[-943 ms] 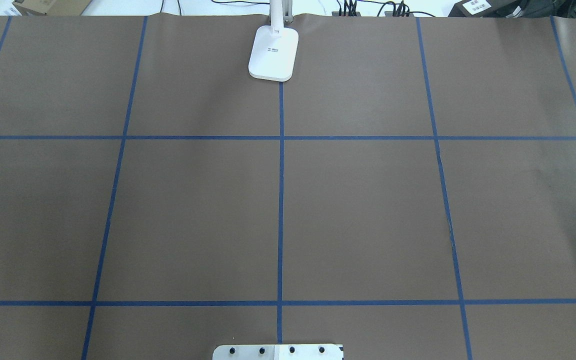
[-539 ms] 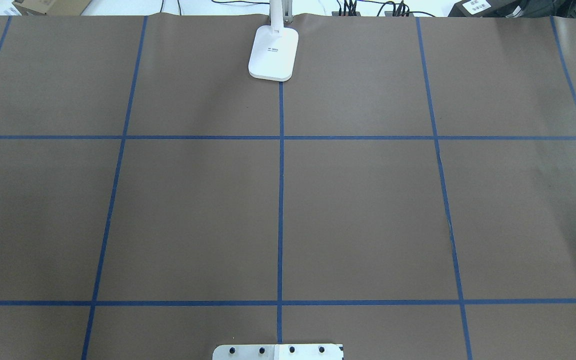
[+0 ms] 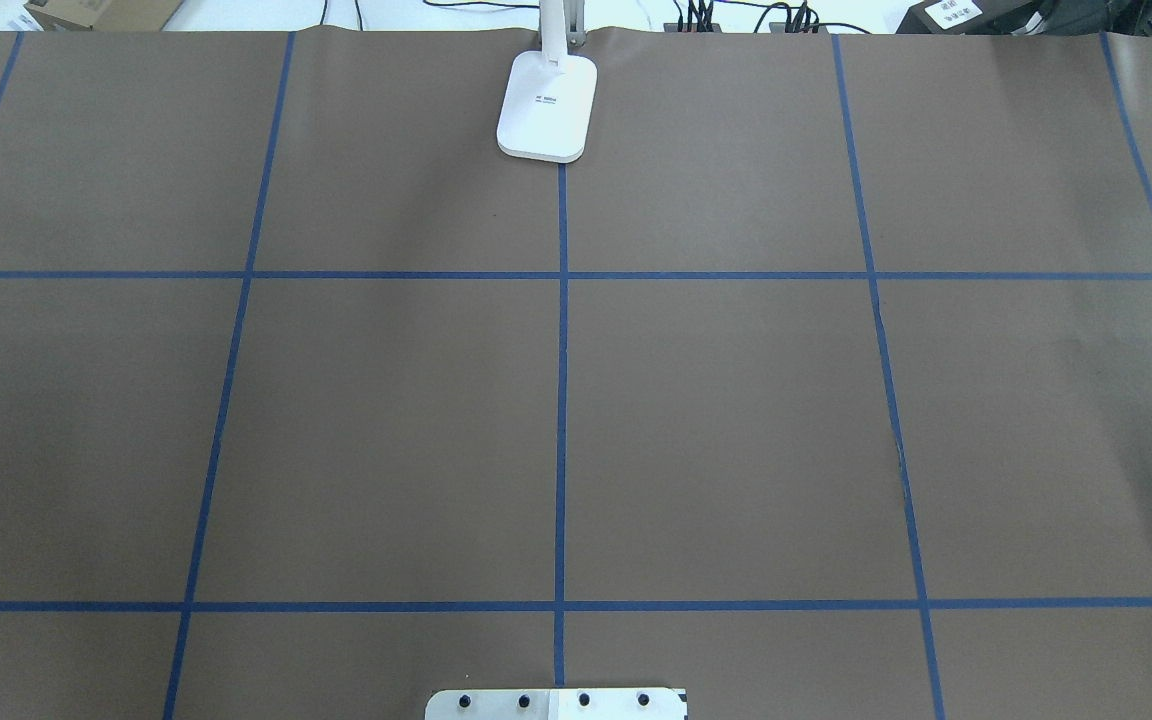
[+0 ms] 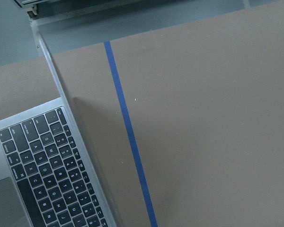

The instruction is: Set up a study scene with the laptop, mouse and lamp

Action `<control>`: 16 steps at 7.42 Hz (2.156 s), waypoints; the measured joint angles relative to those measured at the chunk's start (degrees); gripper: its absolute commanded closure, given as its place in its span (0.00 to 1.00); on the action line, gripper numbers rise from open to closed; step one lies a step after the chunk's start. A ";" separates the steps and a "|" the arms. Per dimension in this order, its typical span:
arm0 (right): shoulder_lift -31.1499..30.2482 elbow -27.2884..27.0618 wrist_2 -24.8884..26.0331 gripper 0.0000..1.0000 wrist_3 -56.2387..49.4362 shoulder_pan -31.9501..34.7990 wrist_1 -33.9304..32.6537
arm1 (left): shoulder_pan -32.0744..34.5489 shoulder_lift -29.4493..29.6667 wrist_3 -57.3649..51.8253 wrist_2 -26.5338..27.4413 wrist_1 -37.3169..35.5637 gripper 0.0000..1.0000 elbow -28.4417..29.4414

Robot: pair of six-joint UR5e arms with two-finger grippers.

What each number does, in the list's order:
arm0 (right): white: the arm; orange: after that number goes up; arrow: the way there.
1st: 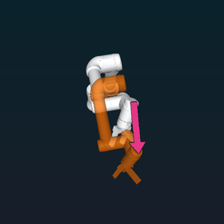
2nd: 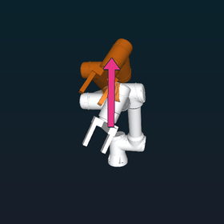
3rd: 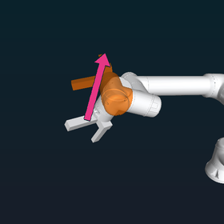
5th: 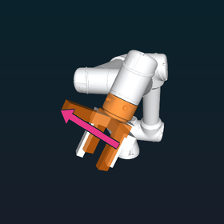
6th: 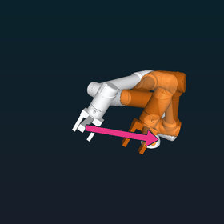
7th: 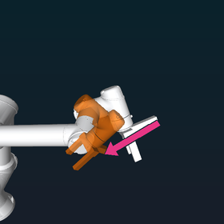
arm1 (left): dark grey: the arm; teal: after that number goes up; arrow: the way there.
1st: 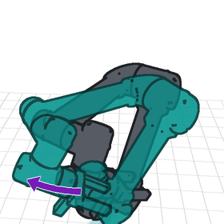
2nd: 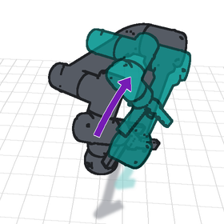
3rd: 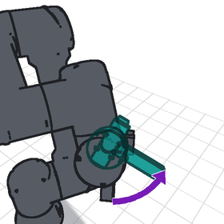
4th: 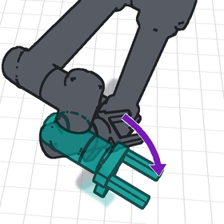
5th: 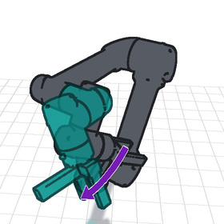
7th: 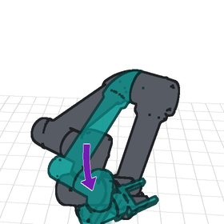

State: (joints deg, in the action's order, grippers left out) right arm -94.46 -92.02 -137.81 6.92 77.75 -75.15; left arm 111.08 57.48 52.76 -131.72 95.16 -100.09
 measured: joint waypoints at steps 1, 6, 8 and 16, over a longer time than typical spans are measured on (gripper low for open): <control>0.03 0.00 0.00 0.01 0.01 -0.16 0.00 | 0.03 0.17 -0.02 -0.07 -0.64 1.00 -0.39; 0.38 0.19 0.00 0.01 0.13 -0.72 -0.16 | -0.46 10.67 -1.63 -1.85 -12.39 1.00 -2.18; 0.47 0.24 0.00 0.01 0.13 -0.81 -0.17 | -2.89 16.83 -1.59 -2.56 -15.44 1.00 -3.70; 1.95 0.69 -1.26 0.01 0.41 -0.82 -0.23 | -40.65 51.49 55.82 -5.19 -16.89 1.00 -15.09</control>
State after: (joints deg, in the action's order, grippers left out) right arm -92.51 -91.33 -139.07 7.33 76.92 -75.38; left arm 70.43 108.97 108.59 -136.91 78.26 -115.18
